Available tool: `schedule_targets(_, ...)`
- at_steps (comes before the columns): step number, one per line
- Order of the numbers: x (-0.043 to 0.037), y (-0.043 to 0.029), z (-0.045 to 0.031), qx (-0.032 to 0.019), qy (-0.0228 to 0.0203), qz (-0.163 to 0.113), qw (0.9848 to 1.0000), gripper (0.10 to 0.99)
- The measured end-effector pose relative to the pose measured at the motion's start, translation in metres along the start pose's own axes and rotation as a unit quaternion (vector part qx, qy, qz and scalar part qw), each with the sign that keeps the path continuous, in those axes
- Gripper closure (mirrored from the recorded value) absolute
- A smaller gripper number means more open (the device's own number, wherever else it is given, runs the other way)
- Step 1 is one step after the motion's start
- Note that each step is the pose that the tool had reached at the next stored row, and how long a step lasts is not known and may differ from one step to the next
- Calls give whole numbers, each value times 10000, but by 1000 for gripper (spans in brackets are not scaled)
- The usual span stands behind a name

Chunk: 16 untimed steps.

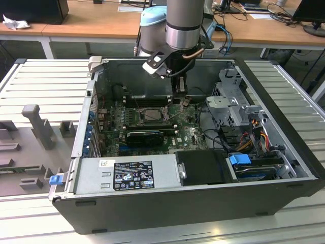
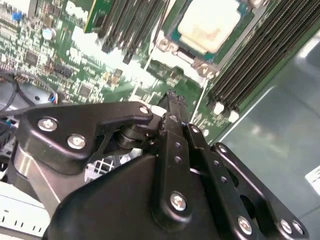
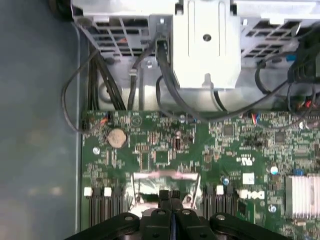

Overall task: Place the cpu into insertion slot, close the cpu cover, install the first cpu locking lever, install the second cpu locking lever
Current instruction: 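Close the cpu cover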

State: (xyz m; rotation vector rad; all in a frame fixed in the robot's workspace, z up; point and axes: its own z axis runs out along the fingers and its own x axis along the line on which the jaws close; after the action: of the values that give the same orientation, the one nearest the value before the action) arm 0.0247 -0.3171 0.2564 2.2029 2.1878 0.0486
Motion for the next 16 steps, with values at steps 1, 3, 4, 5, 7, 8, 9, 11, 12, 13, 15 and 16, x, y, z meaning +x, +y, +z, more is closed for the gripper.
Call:
schedule_targets(1, 1, 28, 1, 0, 0, -5, 10000, 980)
schedule_targets(3, 3, 138, 6, 2, 0, -9, 10000, 980)
schedule_targets(4, 5, 172, 8, 4, 0, -9, 10000, 980)
schedule_targets(5, 7, 233, 11, 7, 0, -10, 10000, 980)
schedule_targets(7, 13, 323, 16, 8, 0, -10, 10000, 980)
schedule_targets(8, 16, 367, 22, 10, 1, -10, 10000, 980)
schedule_targets(9, 20, 395, 31, 14, 1, -11, 10000, 980)
schedule_targets(11, 28, 415, 73, 21, 1, -21, 10000, 980)
schedule_targets(12, 30, 415, 90, 21, 1, -26, 10000, 980)
schedule_targets(13, 34, 414, 122, 31, 1, -39, 10000, 980)
schedule_targets(15, 35, 389, 126, 60, 1, -40, 10000, 980)
schedule_targets(16, 34, 336, 124, 67, 2, -42, 10000, 980)
